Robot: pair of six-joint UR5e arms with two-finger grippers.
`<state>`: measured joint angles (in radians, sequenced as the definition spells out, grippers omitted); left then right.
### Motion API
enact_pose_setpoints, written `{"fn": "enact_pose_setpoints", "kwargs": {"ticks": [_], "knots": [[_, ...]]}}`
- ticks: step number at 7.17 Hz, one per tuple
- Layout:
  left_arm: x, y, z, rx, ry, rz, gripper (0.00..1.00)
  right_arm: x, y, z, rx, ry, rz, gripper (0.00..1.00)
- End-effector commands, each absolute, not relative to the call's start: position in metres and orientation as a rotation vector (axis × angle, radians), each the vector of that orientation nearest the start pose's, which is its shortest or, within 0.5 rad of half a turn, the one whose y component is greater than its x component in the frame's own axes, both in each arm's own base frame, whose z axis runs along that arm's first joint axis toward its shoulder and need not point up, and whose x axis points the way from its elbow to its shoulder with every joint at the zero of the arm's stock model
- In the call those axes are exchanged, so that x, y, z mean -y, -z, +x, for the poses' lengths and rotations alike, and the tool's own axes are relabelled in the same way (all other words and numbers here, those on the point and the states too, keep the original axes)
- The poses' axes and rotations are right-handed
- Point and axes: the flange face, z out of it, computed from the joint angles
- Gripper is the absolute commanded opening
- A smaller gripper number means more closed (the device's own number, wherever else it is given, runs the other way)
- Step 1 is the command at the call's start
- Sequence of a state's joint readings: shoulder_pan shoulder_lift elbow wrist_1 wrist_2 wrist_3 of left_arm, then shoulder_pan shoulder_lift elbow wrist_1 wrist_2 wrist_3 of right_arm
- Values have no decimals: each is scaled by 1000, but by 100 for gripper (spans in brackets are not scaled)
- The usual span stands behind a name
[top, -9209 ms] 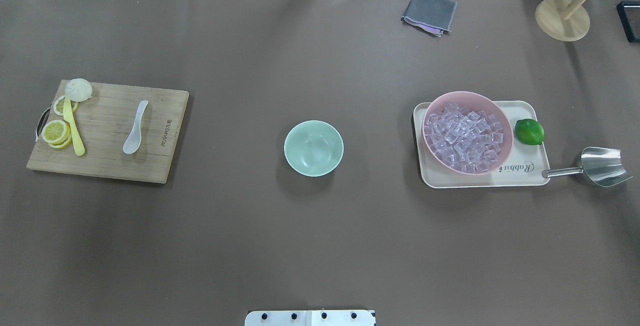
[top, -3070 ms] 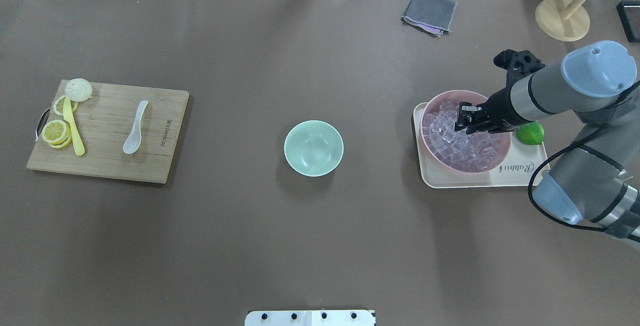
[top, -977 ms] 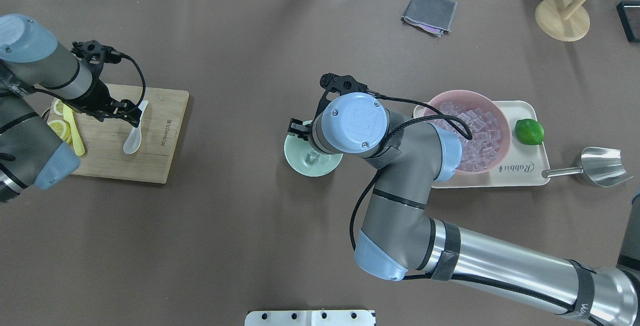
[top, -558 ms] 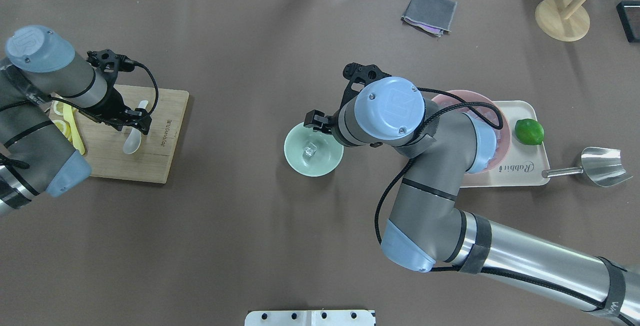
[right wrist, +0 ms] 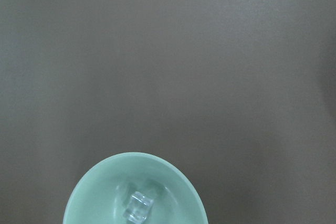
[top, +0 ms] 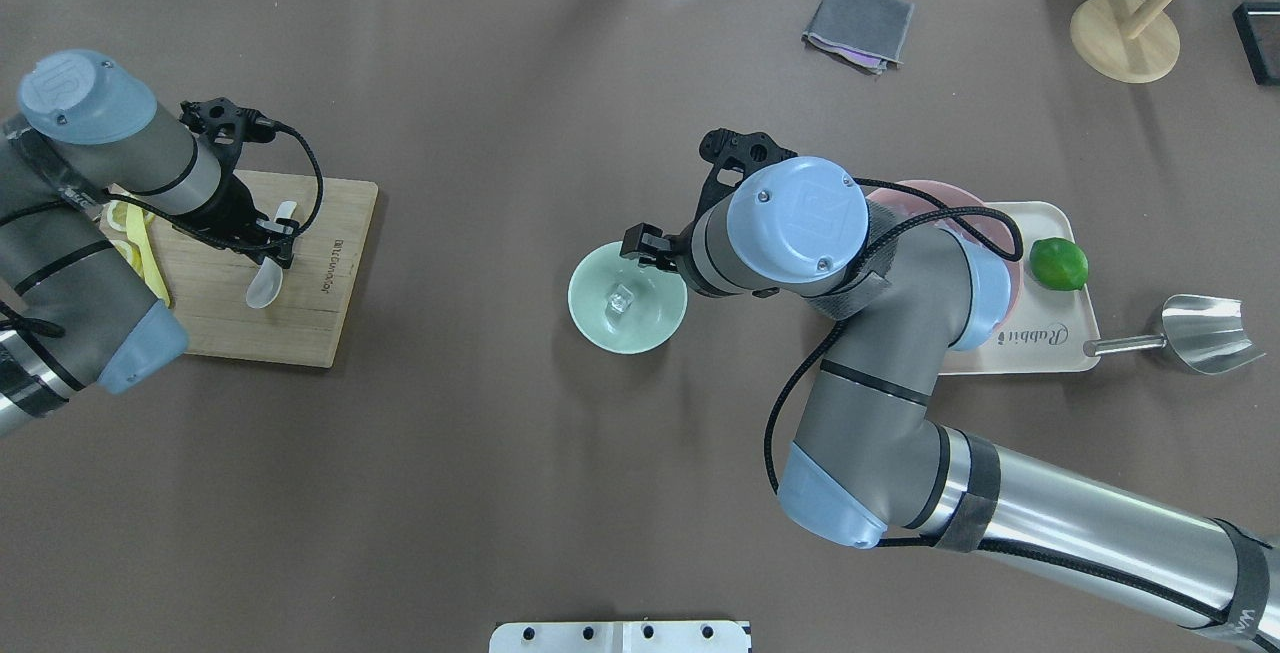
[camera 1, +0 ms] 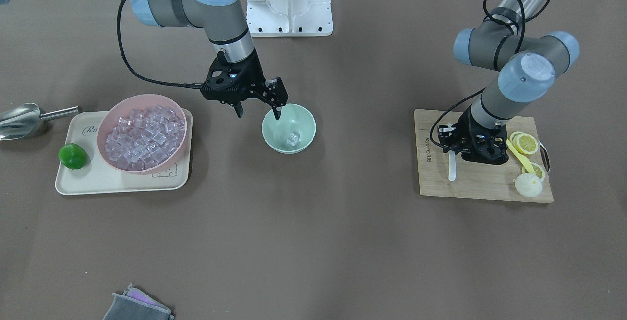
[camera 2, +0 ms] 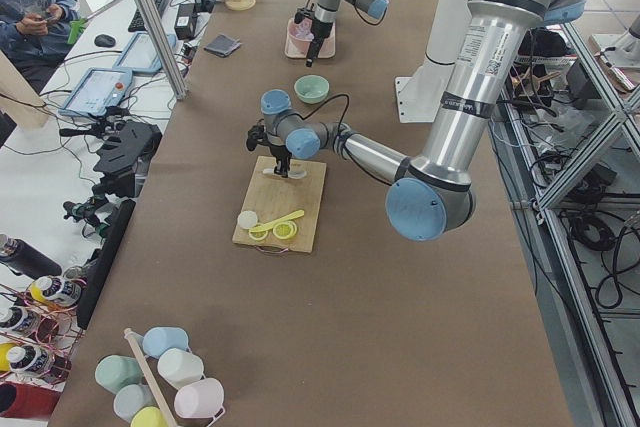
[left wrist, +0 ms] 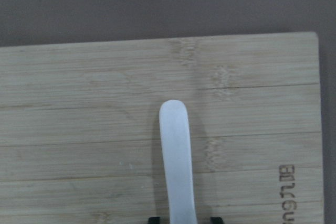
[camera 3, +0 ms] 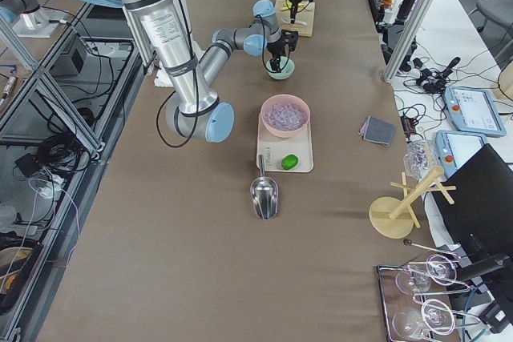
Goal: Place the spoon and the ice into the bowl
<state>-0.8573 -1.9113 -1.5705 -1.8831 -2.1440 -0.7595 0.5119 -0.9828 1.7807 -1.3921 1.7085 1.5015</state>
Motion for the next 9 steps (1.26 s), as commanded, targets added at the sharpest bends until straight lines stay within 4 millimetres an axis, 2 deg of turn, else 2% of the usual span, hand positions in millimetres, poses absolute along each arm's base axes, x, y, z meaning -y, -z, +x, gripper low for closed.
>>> {"fn": "enact_pose_setpoints", "kwargs": {"ticks": [1,2,3,4,5,6,7,8,9], "knots": [[552,-348,385,-929,-55,118,0,405,-238,-438,982,-304,149,100],[537,-310,420,-981,-12,81,0,409,-264,-392,959,-254,151,100],[524,-258,452,-1039,28,48,0,424,-286,-359,939,-234,139,100],[506,-211,479,-1093,64,14,0,437,-305,-334,917,-210,145,100],[497,-167,491,-1143,92,-6,0,447,-335,-302,872,-184,157,100],[486,-145,505,-1166,96,-25,0,455,-359,-271,837,-152,171,100],[475,-143,521,-1162,99,20,0,459,-374,-252,823,-140,167,100],[472,-154,533,-1157,100,79,88,462,-378,-246,815,-136,172,100],[482,-172,538,-1140,52,121,98,463,-380,-246,811,-137,171,100]]}}
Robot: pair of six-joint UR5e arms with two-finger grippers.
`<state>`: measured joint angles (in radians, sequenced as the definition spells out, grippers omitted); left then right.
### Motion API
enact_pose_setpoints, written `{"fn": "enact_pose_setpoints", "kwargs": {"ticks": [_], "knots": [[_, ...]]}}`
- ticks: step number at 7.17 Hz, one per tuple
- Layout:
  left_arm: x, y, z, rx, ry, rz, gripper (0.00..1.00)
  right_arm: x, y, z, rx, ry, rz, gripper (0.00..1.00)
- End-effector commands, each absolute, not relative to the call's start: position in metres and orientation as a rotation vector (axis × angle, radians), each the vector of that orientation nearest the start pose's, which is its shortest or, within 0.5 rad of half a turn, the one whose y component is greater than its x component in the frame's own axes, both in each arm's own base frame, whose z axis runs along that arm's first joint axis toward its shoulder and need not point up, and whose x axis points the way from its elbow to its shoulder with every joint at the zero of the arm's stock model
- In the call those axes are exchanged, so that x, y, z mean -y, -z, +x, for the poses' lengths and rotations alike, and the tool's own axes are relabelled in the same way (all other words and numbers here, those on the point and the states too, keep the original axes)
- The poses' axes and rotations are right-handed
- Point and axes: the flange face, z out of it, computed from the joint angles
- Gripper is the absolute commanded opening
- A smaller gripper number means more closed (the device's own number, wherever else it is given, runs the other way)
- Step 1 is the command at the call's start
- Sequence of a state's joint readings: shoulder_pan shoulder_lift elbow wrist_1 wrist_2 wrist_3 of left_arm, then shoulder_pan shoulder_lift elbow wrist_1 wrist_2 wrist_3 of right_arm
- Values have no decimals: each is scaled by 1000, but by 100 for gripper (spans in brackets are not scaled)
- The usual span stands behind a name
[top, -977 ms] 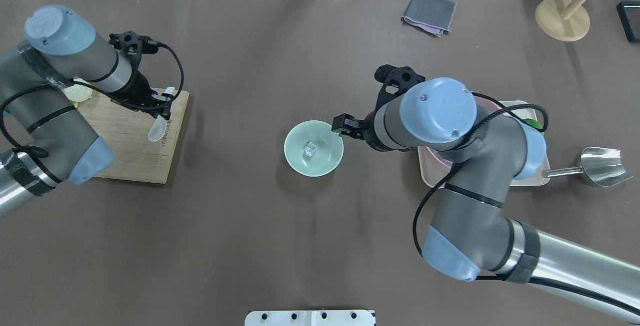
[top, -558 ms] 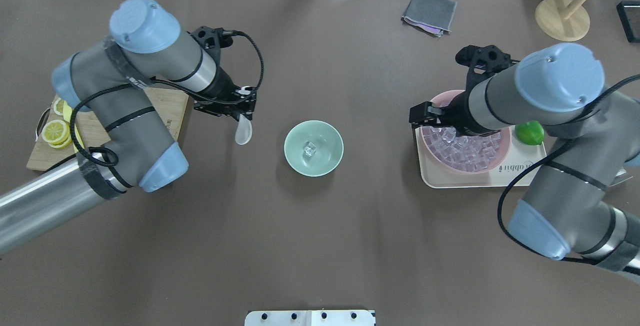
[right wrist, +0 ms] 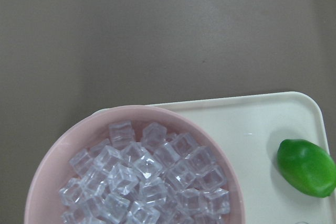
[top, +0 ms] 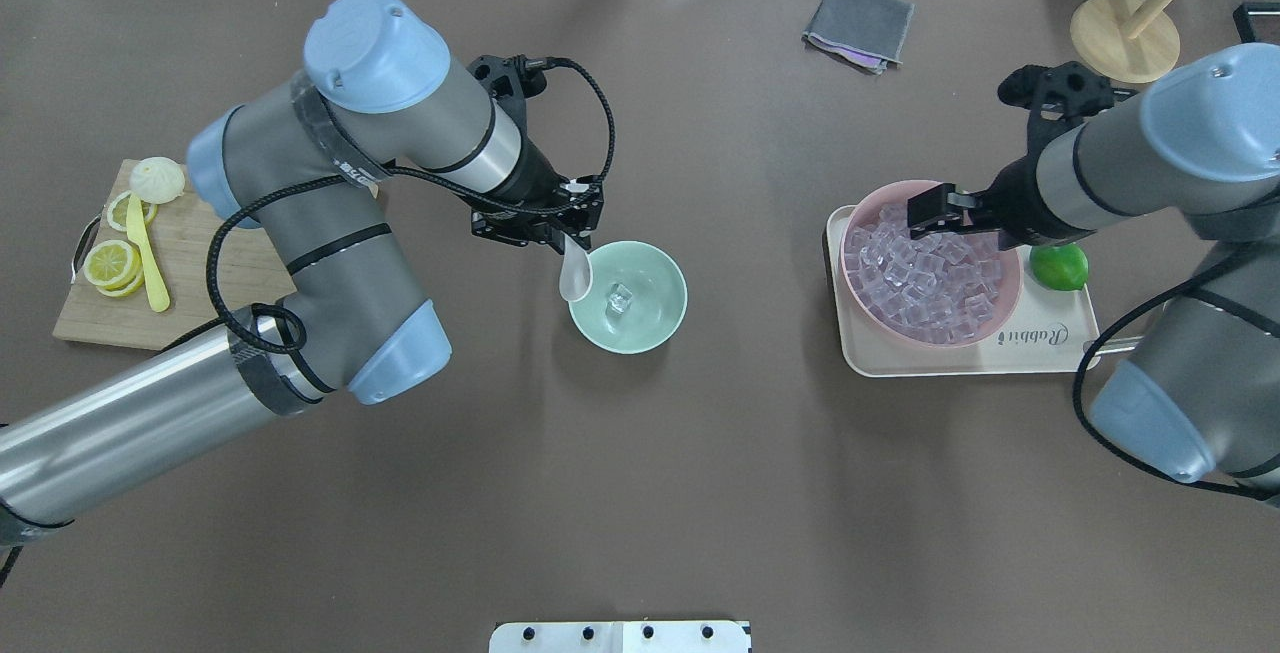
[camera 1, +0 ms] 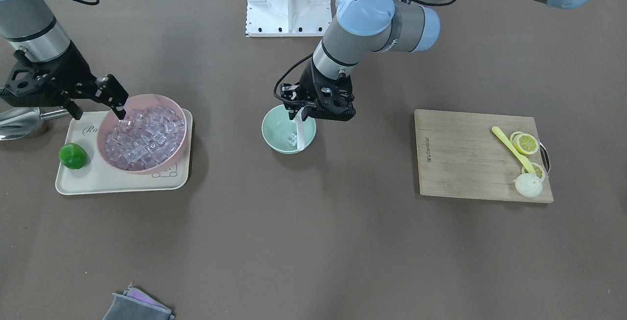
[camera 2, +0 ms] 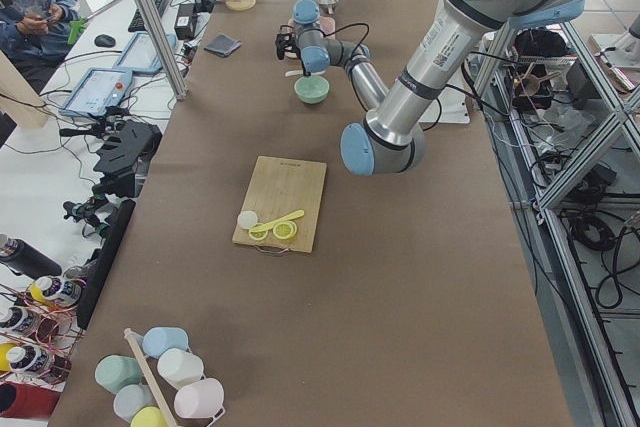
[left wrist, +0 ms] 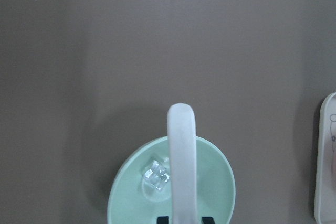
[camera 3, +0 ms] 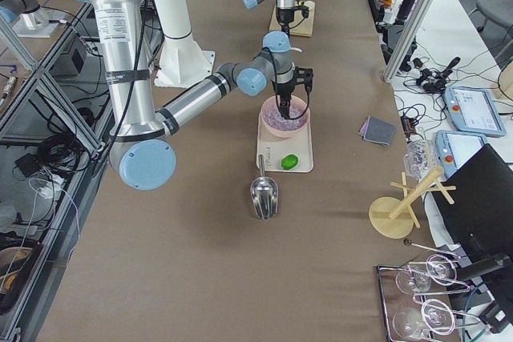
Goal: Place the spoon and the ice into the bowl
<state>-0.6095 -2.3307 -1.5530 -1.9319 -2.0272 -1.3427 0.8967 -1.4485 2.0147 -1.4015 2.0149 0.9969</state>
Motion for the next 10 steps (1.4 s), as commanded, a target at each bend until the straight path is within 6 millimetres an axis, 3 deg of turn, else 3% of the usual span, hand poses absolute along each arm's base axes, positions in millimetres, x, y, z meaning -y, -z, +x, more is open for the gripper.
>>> {"fn": "enact_pose_setpoints", "kwargs": {"ticks": [1,3,4,5,6,7,9,10], "knots": [[495,-194,531,-1129,38,151,98,463,-381,-245,811,-139,170,100],[537,-246,474,-1097,40,205,98,467,-387,-232,798,-139,180,100],[559,-280,437,-1061,10,220,98,470,-400,-213,780,-112,191,100],[569,-324,405,-1017,-19,212,98,479,-417,-179,771,-84,200,100],[584,-365,356,-985,-44,217,98,489,-436,-143,780,-59,193,100],[597,-402,295,-956,-66,245,98,504,-467,-111,777,-21,185,100],[597,-512,122,-882,-251,341,98,526,-535,-37,754,67,200,100],[602,-540,63,-814,-317,355,98,536,-573,-7,772,104,189,100]]}}
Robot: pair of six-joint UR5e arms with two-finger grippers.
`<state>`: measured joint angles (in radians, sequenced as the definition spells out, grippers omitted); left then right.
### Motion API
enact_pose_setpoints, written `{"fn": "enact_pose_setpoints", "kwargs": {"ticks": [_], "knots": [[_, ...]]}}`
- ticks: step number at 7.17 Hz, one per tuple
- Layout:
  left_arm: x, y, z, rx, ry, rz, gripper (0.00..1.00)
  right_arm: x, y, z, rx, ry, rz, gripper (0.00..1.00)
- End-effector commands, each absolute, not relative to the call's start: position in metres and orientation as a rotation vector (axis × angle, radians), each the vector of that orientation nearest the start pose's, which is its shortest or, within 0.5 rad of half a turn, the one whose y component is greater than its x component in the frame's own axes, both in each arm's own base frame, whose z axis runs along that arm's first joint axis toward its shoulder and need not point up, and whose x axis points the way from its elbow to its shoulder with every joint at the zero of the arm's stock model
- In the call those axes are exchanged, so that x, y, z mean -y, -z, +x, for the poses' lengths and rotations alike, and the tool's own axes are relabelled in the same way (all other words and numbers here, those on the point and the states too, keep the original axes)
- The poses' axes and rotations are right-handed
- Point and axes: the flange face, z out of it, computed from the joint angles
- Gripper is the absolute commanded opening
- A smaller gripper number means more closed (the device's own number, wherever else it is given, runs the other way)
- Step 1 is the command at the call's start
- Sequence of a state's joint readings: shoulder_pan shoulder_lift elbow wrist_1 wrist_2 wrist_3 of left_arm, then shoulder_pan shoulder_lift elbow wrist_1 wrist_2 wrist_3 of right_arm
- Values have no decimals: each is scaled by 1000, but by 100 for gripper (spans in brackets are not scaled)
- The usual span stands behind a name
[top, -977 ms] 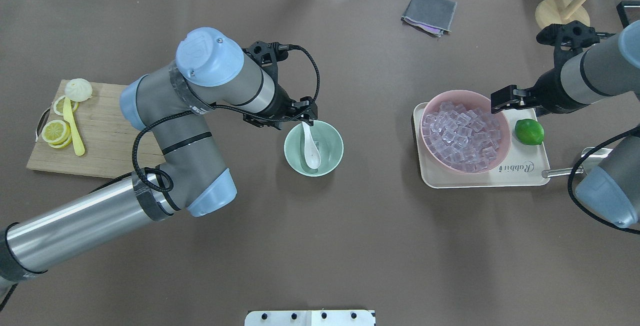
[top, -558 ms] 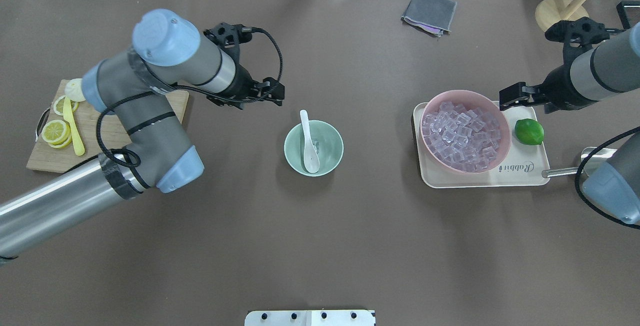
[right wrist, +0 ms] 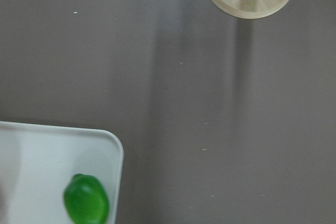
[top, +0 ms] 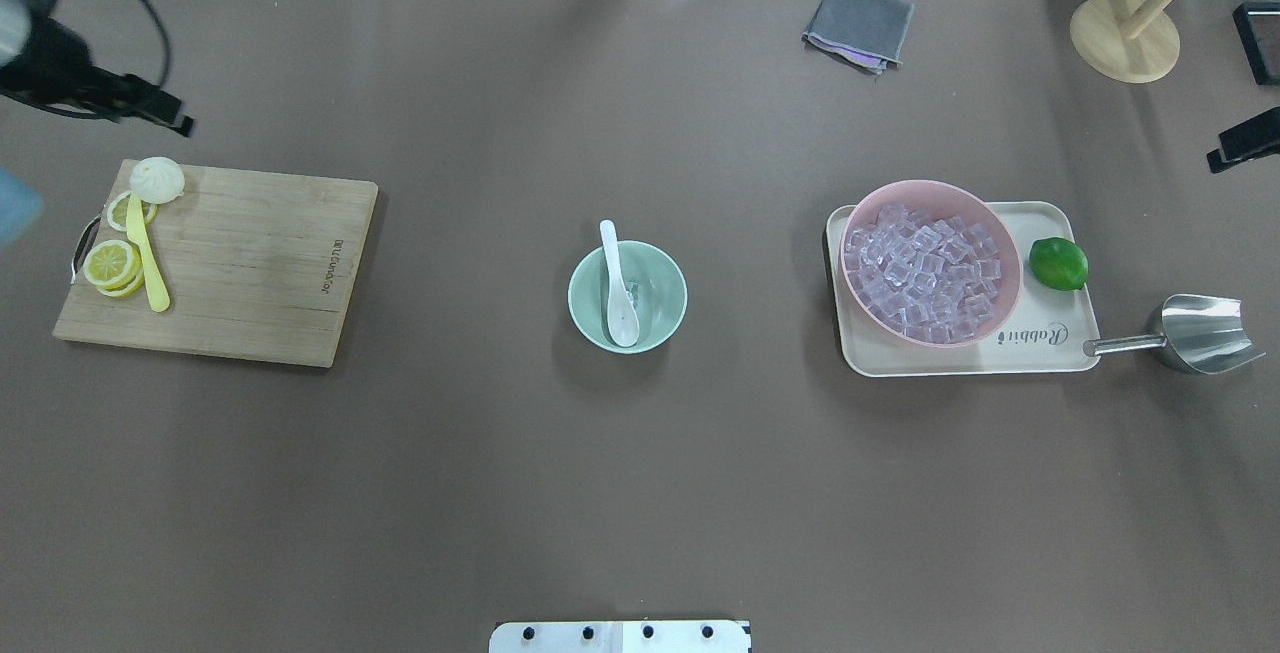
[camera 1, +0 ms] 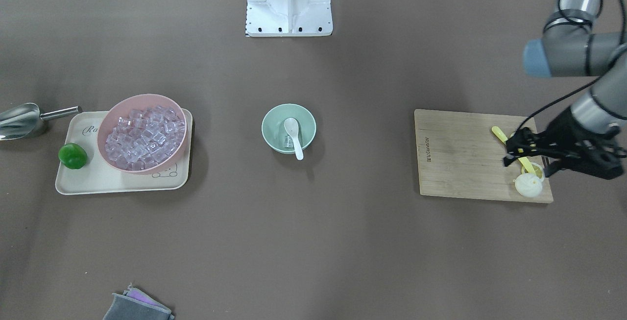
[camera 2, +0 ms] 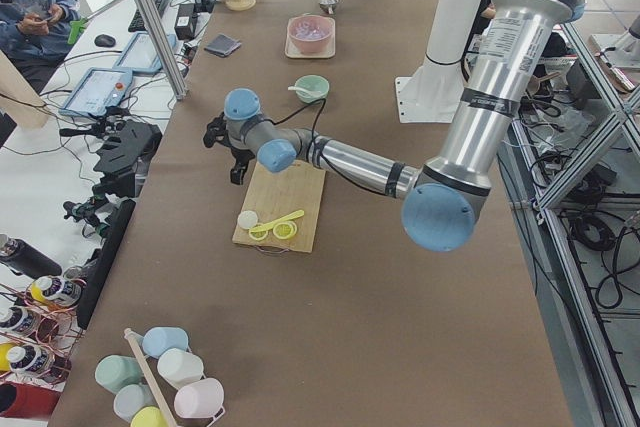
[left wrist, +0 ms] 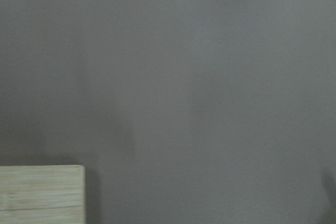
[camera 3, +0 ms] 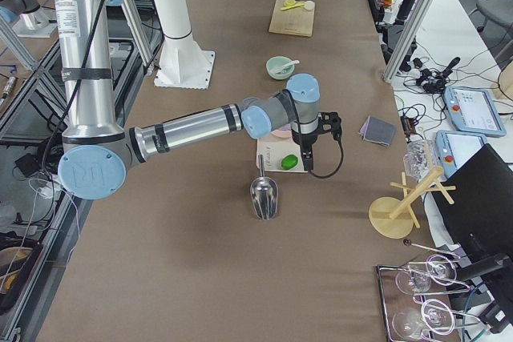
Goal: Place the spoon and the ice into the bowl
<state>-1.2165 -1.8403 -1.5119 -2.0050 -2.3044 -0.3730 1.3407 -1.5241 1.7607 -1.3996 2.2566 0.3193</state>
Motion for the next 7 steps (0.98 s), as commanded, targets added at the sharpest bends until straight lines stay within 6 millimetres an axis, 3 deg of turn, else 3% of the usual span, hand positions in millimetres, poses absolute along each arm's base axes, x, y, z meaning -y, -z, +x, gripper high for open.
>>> {"fn": "enact_pose_setpoints", "kwargs": {"ticks": [1,2,7], "knots": [[602,-554,13,-768,-355,346,98,552,-600,17,779,147,195,100],[601,-557,-10,-754,-383,335,98,561,-616,27,800,175,190,100],[600,-555,-11,-756,-371,326,98,559,-604,26,828,157,200,100]]}}
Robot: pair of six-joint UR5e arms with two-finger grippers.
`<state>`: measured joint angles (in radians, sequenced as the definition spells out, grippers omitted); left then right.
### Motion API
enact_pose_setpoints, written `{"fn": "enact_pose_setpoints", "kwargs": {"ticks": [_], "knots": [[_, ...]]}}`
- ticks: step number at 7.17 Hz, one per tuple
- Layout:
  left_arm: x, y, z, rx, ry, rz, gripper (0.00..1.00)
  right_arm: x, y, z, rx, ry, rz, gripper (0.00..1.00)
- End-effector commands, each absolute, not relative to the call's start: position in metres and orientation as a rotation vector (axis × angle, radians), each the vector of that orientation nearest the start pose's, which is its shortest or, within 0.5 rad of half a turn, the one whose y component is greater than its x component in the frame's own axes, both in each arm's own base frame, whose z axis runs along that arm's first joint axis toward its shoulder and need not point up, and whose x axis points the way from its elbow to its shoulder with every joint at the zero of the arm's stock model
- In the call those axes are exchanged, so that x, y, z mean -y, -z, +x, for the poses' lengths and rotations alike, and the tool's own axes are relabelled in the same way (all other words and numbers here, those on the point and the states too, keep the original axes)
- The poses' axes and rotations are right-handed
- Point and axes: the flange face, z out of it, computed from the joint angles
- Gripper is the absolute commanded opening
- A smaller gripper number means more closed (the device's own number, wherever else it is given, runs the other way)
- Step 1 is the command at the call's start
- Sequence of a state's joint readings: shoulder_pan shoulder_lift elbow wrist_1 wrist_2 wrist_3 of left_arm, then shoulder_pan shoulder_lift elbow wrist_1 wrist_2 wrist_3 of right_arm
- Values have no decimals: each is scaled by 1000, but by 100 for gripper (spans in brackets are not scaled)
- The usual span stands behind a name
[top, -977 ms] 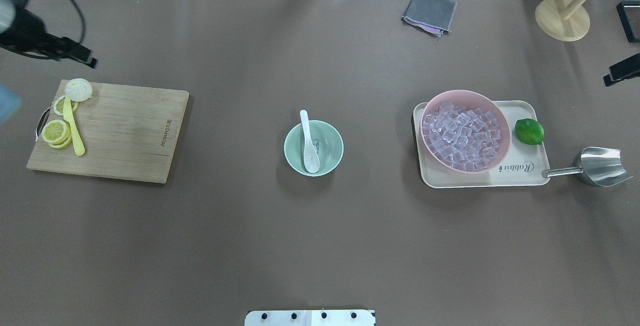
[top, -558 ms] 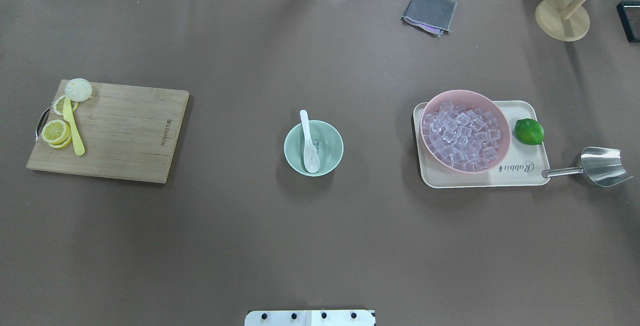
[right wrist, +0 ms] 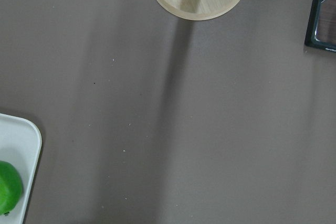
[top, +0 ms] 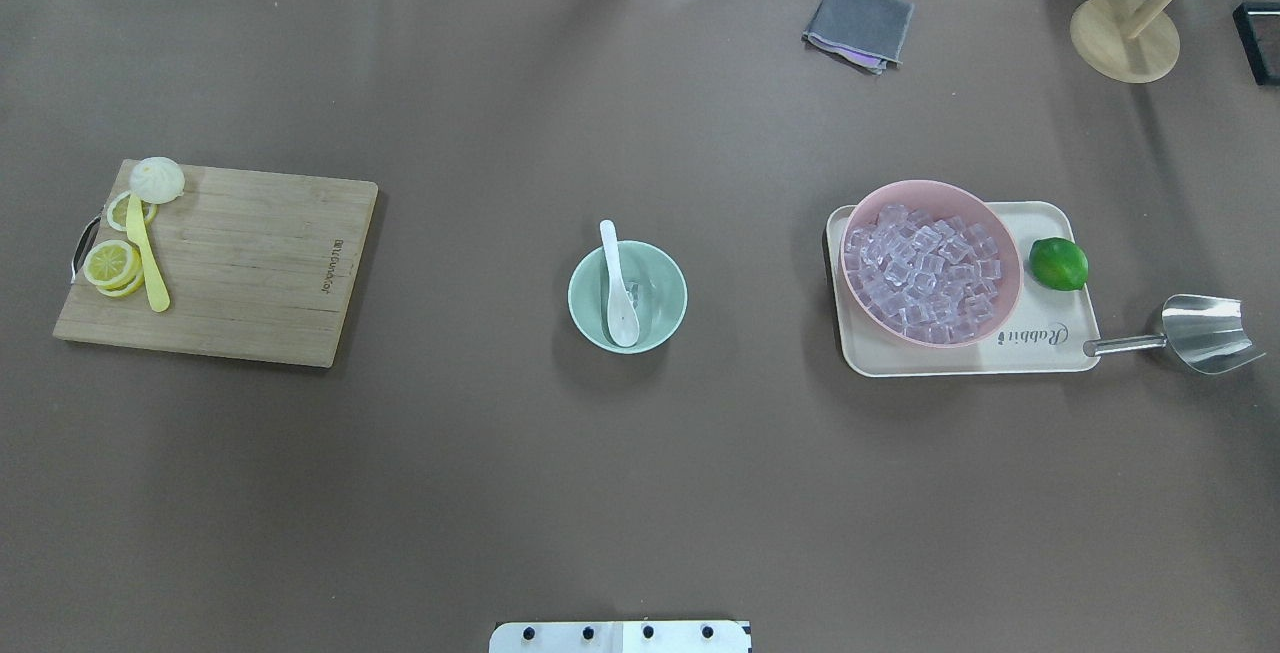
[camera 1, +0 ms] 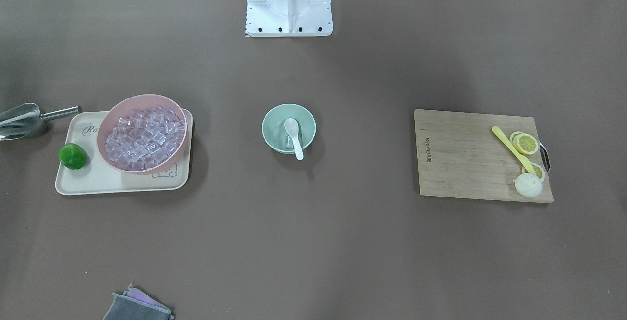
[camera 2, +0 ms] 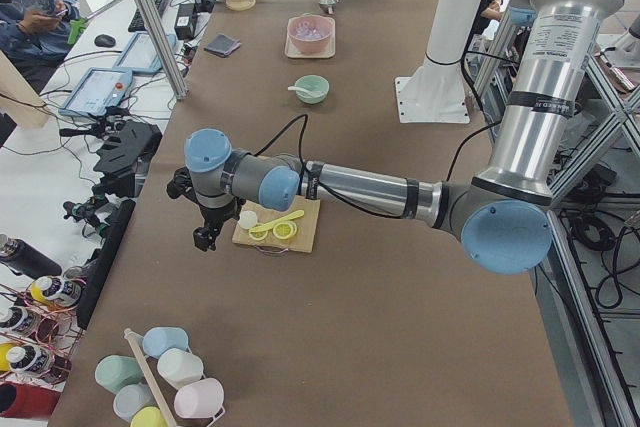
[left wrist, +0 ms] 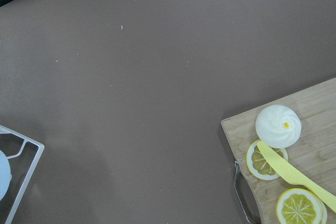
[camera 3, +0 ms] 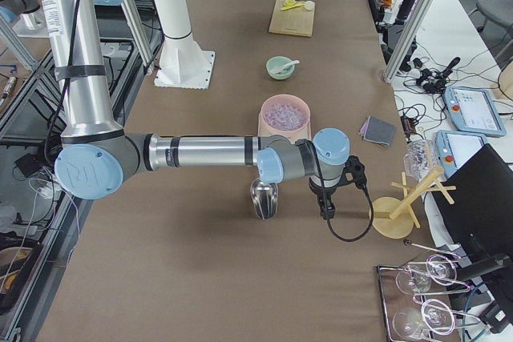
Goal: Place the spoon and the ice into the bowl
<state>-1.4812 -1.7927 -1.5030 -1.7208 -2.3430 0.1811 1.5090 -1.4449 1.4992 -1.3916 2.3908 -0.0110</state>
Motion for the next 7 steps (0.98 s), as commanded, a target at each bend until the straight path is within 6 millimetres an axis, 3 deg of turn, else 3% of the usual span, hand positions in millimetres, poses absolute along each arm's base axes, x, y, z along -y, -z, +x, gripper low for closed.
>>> {"fn": "enact_pose_setpoints", "kwargs": {"ticks": [1,3,7], "knots": [[599,-556,-10,-758,-367,321,98,558,-603,26,828,158,202,100],[582,-554,-10,-765,-347,329,98,558,-605,26,828,157,198,100],[579,-553,-12,-759,-342,333,98,558,-604,26,830,157,198,100]]}}
